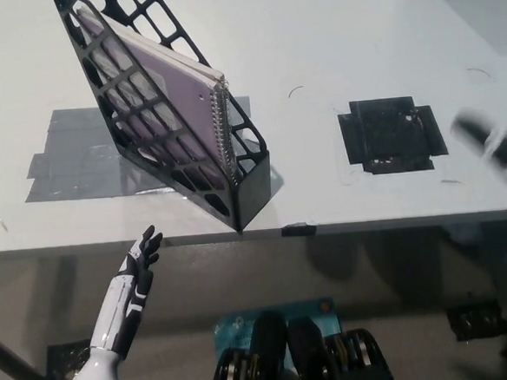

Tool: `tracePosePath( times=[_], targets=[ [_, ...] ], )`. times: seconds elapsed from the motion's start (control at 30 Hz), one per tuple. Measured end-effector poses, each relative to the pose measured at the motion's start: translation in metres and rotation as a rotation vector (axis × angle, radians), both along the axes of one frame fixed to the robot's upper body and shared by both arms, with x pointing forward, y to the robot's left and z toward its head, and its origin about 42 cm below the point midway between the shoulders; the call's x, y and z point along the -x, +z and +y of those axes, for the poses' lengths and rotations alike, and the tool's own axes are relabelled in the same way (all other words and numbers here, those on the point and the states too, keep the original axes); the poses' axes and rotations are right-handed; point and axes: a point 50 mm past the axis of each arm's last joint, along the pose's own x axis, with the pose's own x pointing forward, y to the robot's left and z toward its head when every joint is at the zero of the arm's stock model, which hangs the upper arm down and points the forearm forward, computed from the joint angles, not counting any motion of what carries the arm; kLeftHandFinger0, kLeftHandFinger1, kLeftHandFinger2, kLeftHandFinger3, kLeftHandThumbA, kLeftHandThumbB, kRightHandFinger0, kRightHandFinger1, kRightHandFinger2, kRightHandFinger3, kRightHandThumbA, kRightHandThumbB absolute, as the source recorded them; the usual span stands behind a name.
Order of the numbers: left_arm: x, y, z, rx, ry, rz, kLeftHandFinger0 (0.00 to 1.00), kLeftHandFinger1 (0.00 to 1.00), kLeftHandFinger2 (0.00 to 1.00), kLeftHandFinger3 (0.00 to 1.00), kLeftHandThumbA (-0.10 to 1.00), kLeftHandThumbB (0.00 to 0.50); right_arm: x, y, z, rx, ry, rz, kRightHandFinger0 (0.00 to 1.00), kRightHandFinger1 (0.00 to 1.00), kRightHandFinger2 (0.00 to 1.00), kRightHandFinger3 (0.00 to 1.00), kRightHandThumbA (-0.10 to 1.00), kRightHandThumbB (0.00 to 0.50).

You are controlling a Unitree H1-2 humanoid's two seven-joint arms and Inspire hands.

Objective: A person hands a notebook to the robot and the robot grabs it with its right hand and places it in the magazine stand kept in the centre of the desk infront of it.

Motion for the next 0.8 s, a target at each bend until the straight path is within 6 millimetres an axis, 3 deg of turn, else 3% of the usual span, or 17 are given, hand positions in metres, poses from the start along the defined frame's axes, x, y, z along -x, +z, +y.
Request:
tracePosePath(
  times=[0.2, 0.33, 0.4, 0.47, 0.57, 0.7, 0.8],
  targets=[
    [0.002, -0.001, 0.000, -0.003, 0.000, 0.004, 1.00, 1.00, 1.00, 1.00, 1.00, 0.500, 0.008, -0.081, 0.002, 0.004, 0.034, 0.301, 1.00, 1.00, 1.00, 1.00, 1.00, 0.310],
    [0.012, -0.010, 0.001, -0.004, 0.001, 0.031, 1.00, 1.00, 1.00, 1.00, 1.00, 0.500, 0.025, -0.135, 0.007, -0.012, 0.044, 0.488, 1.00, 1.00, 1.00, 1.00, 1.00, 0.227],
    [0.021, -0.018, 0.001, -0.004, 0.004, 0.057, 1.00, 1.00, 1.00, 1.00, 1.00, 0.500, 0.037, -0.161, 0.012, -0.020, 0.059, 0.578, 1.00, 1.00, 1.00, 1.00, 1.00, 0.213],
    [0.027, -0.022, 0.002, -0.002, 0.007, 0.071, 1.00, 1.00, 1.00, 1.00, 1.00, 0.500, 0.042, -0.172, 0.015, -0.022, 0.071, 0.616, 1.00, 1.00, 1.00, 1.00, 1.00, 0.175],
    [0.037, -0.029, 0.003, -0.001, 0.011, 0.098, 1.00, 1.00, 1.00, 1.00, 1.00, 0.500, 0.049, -0.191, 0.019, -0.016, 0.100, 0.682, 1.00, 1.00, 1.00, 1.00, 1.00, 0.217],
    [0.040, -0.032, 0.003, 0.000, 0.012, 0.106, 1.00, 1.00, 1.00, 1.00, 1.00, 0.500, 0.050, -0.201, 0.022, -0.018, 0.126, 0.717, 1.00, 1.00, 1.00, 1.00, 1.00, 0.246],
    [0.040, -0.032, 0.002, -0.001, 0.012, 0.106, 1.00, 1.00, 1.00, 1.00, 1.00, 0.500, 0.049, -0.202, 0.024, -0.024, 0.139, 0.723, 1.00, 1.00, 1.00, 1.00, 1.00, 0.223]
  ],
)
